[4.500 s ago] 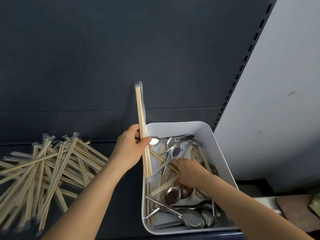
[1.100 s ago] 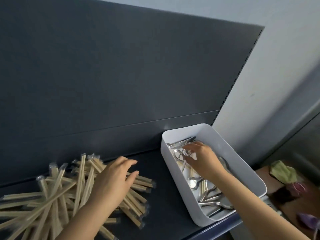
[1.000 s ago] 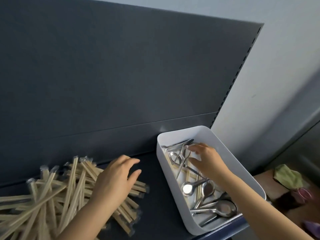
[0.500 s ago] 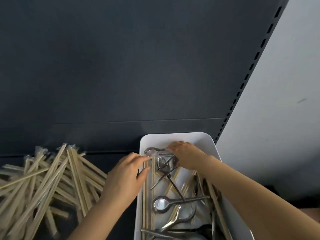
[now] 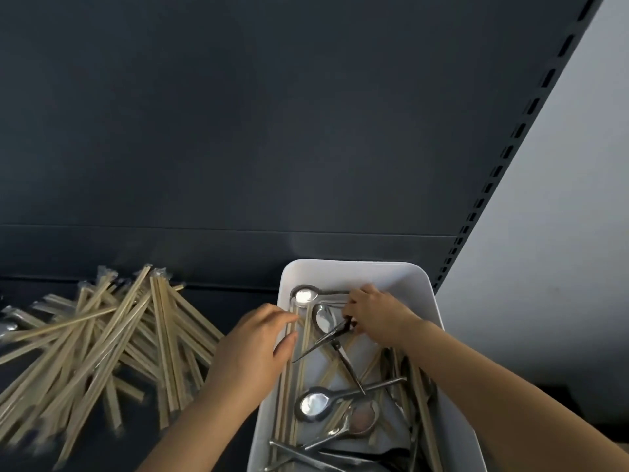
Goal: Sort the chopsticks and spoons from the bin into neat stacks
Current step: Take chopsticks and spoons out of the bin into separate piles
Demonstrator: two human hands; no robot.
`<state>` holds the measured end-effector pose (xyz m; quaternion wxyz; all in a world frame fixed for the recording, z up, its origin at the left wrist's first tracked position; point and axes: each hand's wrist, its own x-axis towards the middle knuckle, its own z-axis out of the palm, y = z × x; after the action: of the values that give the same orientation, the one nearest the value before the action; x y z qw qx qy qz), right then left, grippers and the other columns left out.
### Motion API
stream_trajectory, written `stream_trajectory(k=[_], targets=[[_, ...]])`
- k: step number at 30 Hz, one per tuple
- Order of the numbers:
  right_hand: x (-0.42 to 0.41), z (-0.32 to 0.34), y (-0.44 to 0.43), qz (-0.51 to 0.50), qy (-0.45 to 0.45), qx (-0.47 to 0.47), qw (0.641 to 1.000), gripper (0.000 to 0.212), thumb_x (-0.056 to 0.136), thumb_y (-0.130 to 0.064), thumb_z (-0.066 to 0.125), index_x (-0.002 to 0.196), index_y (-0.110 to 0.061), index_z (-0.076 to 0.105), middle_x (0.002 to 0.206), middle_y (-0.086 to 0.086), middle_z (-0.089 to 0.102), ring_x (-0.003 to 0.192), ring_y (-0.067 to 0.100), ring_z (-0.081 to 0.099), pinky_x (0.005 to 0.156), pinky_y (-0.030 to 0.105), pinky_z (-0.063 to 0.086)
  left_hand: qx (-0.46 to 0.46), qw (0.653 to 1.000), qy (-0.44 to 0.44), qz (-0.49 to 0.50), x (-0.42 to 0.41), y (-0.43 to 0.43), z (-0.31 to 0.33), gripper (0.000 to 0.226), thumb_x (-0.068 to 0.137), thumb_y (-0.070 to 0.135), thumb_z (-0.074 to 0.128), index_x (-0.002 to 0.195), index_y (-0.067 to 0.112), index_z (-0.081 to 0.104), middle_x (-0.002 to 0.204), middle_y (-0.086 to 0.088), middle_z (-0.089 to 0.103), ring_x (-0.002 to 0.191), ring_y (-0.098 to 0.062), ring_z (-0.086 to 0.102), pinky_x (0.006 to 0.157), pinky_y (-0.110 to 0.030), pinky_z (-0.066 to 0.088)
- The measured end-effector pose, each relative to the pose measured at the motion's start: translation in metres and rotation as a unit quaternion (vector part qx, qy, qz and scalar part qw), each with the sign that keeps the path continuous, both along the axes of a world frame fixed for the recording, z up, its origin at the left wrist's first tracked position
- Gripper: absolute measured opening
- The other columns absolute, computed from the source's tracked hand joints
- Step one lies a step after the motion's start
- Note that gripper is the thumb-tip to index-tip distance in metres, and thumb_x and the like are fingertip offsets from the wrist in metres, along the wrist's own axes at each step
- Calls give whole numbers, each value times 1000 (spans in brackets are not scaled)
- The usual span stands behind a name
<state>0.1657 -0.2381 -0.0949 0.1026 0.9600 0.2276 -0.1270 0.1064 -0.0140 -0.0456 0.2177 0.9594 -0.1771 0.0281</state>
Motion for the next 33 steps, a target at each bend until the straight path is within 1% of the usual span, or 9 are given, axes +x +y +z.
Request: stream_trajectory(k=[4, 8, 13, 15, 18, 22, 26, 29, 33], targets=[[-12, 7, -2, 17, -9, -22, 1000, 33, 93, -7, 43, 126, -12, 47, 130, 7, 45, 120, 27, 42, 89, 39, 44, -19, 1000, -6, -7, 6, -2, 2, 33, 95, 36, 47, 127, 30, 55, 119, 19, 51, 110, 1, 48, 83, -15, 43], [-22, 10, -7, 0, -5, -19, 1000, 30, 94, -6, 40, 122, -10, 47, 126, 8, 50, 119, 27, 43, 91, 41, 46, -29, 999, -13, -16, 11, -2, 3, 31, 95, 36, 49, 124, 32, 57, 116, 21, 50, 104, 4, 47, 79, -15, 43], [-28, 14, -9, -108, 14, 97, 989, 19, 94, -9, 42, 110, -13, 52, 117, 7, 54, 109, 26, 53, 80, 33, 42, -47, 999, -17, -13, 17, 3, 7, 30, 93, 34, 51, 121, 28, 60, 113, 20, 52, 100, 1, 52, 79, -21, 49], [-30, 17, -12, -174, 26, 167, 970, 9, 95, -17, 45, 101, -16, 52, 108, 5, 59, 96, 26, 58, 75, 34, 44, -56, 998, -20, -11, 19, 4, 10, 29, 93, 34, 52, 120, 28, 60, 110, 21, 52, 97, 1, 52, 77, -23, 51], [-34, 25, -17, -246, 6, 268, 932, 11, 95, -25, 50, 96, -17, 56, 94, 2, 61, 84, 25, 56, 72, 36, 45, -47, 998, -20, -23, 21, -1, 12, 29, 94, 34, 50, 122, 31, 58, 111, 21, 52, 98, 1, 52, 77, -22, 50], [-47, 43, -23, -291, -74, 419, 857, 8, 93, -18, 54, 89, -15, 60, 78, 1, 59, 72, 21, 53, 65, 30, 42, 7, 994, 15, -110, 18, -23, 3, 34, 95, 34, 48, 129, 31, 51, 126, 17, 50, 114, -3, 48, 88, -24, 47], [-64, 55, -27, -327, -104, 491, 801, 10, 94, -13, 53, 92, -9, 62, 76, 6, 63, 60, 17, 53, 59, 27, 43, 158, 944, 92, -274, 19, -50, -28, 48, 90, 13, 55, 135, 25, 48, 128, 4, 50, 119, -17, 45, 96, -36, 42], [-75, 55, -32, -337, -110, 507, 786, 9, 93, -12, 54, 92, -11, 63, 68, -10, 60, 60, 4, 54, 59, 15, 41, 227, 915, 87, -323, 20, -64, -46, 58, 84, -4, 53, 136, 21, 48, 130, -3, 48, 117, -24, 45, 96, -39, 41], [-85, 53, -40, -347, -115, 515, 776, 8, 93, -10, 55, 92, -10, 63, 65, -15, 54, 58, 0, 50, 56, 7, 36, 238, 909, 106, -325, 15, -76, -49, 38, 93, 14, 51, 131, 17, 51, 124, -5, 49, 114, -25, 44, 94, -41, 41]])
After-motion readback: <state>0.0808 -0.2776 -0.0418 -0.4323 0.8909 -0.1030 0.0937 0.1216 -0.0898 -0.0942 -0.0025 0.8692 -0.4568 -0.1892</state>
